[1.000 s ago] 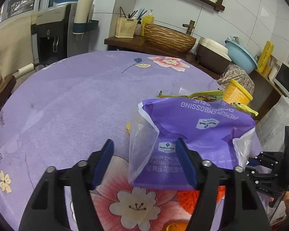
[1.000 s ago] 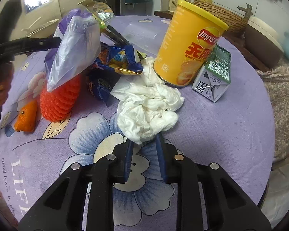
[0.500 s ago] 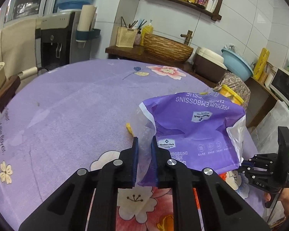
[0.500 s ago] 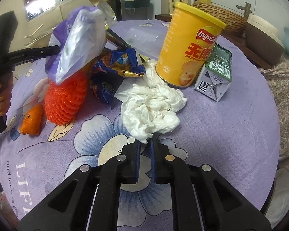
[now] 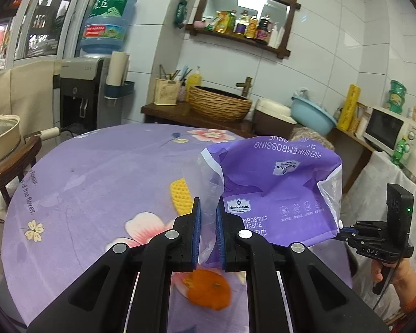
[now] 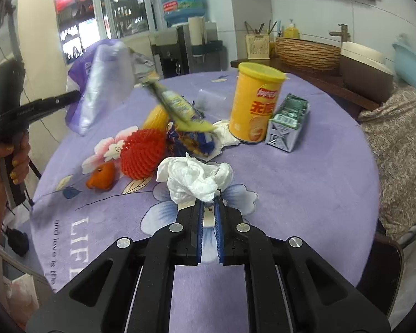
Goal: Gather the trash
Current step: 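Carry both items to the black bin and open both tools to drop them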
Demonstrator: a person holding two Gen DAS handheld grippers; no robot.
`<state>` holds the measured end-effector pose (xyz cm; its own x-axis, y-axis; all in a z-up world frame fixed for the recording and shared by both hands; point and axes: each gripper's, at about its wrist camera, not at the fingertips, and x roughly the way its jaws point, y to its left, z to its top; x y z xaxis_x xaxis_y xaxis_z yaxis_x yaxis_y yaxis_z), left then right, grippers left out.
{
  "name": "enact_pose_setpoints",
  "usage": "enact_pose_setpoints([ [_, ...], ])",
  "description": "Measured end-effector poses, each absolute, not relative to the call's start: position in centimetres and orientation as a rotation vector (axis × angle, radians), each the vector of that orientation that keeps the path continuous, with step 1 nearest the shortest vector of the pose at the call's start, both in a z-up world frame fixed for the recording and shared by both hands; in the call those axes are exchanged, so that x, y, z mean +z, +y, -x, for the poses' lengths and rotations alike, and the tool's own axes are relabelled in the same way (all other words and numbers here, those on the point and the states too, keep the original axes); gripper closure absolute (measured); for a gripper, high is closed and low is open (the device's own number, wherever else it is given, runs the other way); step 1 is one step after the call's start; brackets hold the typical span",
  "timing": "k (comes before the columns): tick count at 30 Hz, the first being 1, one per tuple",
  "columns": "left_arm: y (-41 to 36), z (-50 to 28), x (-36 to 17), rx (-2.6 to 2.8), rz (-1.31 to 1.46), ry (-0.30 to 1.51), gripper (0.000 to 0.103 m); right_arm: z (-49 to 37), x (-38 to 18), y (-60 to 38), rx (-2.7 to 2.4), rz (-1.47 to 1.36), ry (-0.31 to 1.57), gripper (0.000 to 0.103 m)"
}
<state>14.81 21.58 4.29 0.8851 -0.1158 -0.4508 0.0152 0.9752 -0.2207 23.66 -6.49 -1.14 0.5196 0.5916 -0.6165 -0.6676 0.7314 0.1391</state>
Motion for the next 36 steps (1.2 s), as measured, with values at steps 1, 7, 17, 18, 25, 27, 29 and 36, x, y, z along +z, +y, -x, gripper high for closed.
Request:
enact_pose_setpoints([
  [1,20.9,-14.7,4.3,-0.084,0.214,0.482,0.092,-23.5,-0.8,-7.3,0.754,0.103,0.686,0.095],
  [7,14.2,-15.1,4.0,-0.206,0.163,0.488,0.092,-22.4,0.3,-15.2,0.646,-0.016,0.653,0.095],
  [17,-0.2,-19.0,4.0,-0.428,0.065,0.488,0.092,-22.7,-3.3,-30.7,0.274,-0.126,0.720,0.095],
  [18,-1.2,-19.2,4.0,-0.437,0.056,0.483,0.092,-22.8,-4.0,-31.3,0.252,-0.122,0.730,0.095],
  [25,-7.5,-21.7,2.9,-0.507,0.025,0.548,0.092,-25.2,-9.9,-35.3,0.150,-0.161,0.828,0.095],
  [27,-9.1,-22.1,2.0,-0.519,0.018,0.580,0.092,-26.5,-12.6,-36.1,0.120,-0.182,0.885,0.095],
  [29,-11.0,-22.6,0.9,-0.519,-0.015,0.603,0.092,-28.0,-15.2,-36.6,0.085,-0.196,0.945,0.095],
  [36,-14.9,-25.2,-2.7,-0.516,-0.039,0.717,0.092,-29.7,-21.6,-37.8,0.001,-0.259,1.074,0.088],
])
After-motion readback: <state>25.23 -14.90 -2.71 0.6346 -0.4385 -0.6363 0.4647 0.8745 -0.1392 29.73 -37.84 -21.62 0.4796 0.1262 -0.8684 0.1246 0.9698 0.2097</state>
